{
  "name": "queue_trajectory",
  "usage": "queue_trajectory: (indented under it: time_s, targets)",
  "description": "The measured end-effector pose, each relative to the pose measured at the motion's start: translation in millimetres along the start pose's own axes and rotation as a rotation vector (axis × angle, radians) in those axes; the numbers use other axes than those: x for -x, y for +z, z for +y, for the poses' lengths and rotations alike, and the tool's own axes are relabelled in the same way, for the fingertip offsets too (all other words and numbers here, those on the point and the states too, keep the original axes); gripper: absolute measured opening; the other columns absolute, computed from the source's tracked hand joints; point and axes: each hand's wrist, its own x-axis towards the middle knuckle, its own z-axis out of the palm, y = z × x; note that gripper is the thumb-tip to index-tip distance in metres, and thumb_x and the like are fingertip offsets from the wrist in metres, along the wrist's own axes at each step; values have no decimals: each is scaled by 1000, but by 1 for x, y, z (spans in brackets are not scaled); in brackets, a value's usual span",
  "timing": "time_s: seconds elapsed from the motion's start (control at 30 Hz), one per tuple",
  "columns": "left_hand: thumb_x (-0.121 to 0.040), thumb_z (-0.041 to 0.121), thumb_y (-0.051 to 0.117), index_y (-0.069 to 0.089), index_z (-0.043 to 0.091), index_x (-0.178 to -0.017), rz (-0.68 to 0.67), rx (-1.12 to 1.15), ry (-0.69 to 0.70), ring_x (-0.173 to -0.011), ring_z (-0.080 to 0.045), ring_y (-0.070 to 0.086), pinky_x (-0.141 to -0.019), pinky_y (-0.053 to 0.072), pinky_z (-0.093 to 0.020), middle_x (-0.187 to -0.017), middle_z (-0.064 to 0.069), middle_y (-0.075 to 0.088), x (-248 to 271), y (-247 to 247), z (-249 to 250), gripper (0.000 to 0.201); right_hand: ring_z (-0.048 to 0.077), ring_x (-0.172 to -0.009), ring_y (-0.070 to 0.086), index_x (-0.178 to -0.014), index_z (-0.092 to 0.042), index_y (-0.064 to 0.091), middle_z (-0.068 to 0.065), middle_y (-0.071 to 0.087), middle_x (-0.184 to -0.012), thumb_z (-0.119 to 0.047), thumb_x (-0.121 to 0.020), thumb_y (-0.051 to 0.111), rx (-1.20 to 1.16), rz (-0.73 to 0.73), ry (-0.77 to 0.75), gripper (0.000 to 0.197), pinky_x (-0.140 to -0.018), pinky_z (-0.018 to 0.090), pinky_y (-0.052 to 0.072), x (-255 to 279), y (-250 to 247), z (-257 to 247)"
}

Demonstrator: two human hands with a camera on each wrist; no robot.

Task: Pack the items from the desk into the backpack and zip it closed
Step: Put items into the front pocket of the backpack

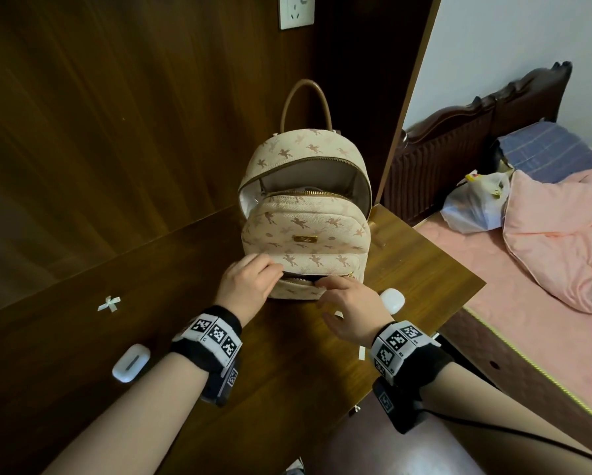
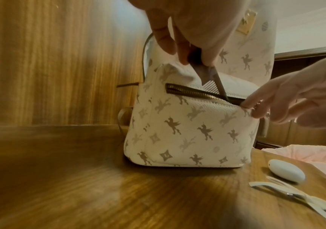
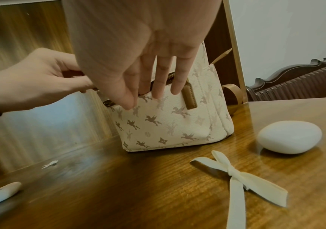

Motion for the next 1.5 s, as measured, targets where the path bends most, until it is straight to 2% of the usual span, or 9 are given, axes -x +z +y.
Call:
queue_trajectory:
  time_s: [0.17, 0.27, 0.37, 0.53, 0.67, 0.83, 1.17, 1.33, 1.5]
  targets:
    - [-82, 21, 63, 69, 10, -84, -60, 88, -45, -70, -21, 63, -59, 55, -31, -83, -3, 64, -9, 16, 10, 13, 16, -115, 53, -89, -20, 72, -6, 56, -129, -23, -82, 61, 11, -61, 32, 13, -81, 31, 54, 1, -4, -1]
    - [-78, 18, 69, 68, 10, -89, -65, 108, -104, -73, -21, 64, -59, 56, -31, -87, -4, 62, -6, 19, 13, 14, 16, -114, 53, -88, -21, 72, -5, 57, -129, -22, -81, 63, 20, -59, 35, 12, -80, 29, 53, 1, -3, -1]
    - [-86, 19, 59, 67, 9, -97, -51, 119, -77, -79, -20, 64, -66, 57, -30, -93, -4, 63, 5, 18, 11, 17, 19, -111, 55, -85, -20, 72, -4, 60, -125, -20, -79, 64, 20, -35, 30, 10, -80, 29, 51, 0, -2, -1]
    - [-86, 20, 58, 72, 14, -90, 14, 37, -69, -84, -18, 63, -66, 55, -32, -92, 0, 69, 14, 14, -1, 16, 19, -109, 54, -78, -21, 71, -5, 59, -124, -23, -77, 65, 23, -10, 43, 7, -74, 31, 54, 0, 4, -1]
    - [-75, 22, 73, 70, 17, -88, -88, -75, -94, -94, -18, 49, -69, 50, -33, -99, 0, 60, 18, 16, 4, 14, 22, -105, 56, -74, -20, 71, -3, 62, -120, -22, -74, 66, 23, 10, 37, 5, -72, 33, 55, -2, 6, -2]
    - [-74, 26, 70, 63, 18, -100, -122, -70, -156, -96, -20, 49, -72, 51, -37, -103, -1, 57, 18, 19, 10, 28, 21, -105, 56, -78, -21, 71, -4, 61, -121, -22, -76, 65, 22, -15, 40, 7, -75, 32, 55, -4, 3, -2]
    - [-74, 41, 68, 69, 15, -94, -314, -329, -265, -100, -23, 42, -85, 44, -41, -106, -2, 49, 3, 21, 27, 33, 14, -88, 65, -80, -19, 71, -7, 52, -135, -24, -82, 59, 27, -94, 69, 13, -66, 23, 51, -4, 0, -5]
    - [-66, 35, 78, 69, 19, -93, -290, -248, -206, -104, -23, 41, -83, 46, -42, -110, -2, 52, 8, 17, 15, 32, 12, -87, 64, -74, -18, 67, -7, 50, -138, -23, -82, 60, 1, -92, 70, 12, -65, 22, 50, 0, 0, -4]
    - [-67, 27, 79, 64, 21, -104, -302, -116, -204, -114, -20, 39, -84, 50, -38, -119, 1, 51, 16, 10, 10, 41, 10, -86, 64, -71, -18, 66, -9, 48, -140, -21, -81, 61, 0, -87, 66, 12, -65, 24, 51, 3, 4, -2]
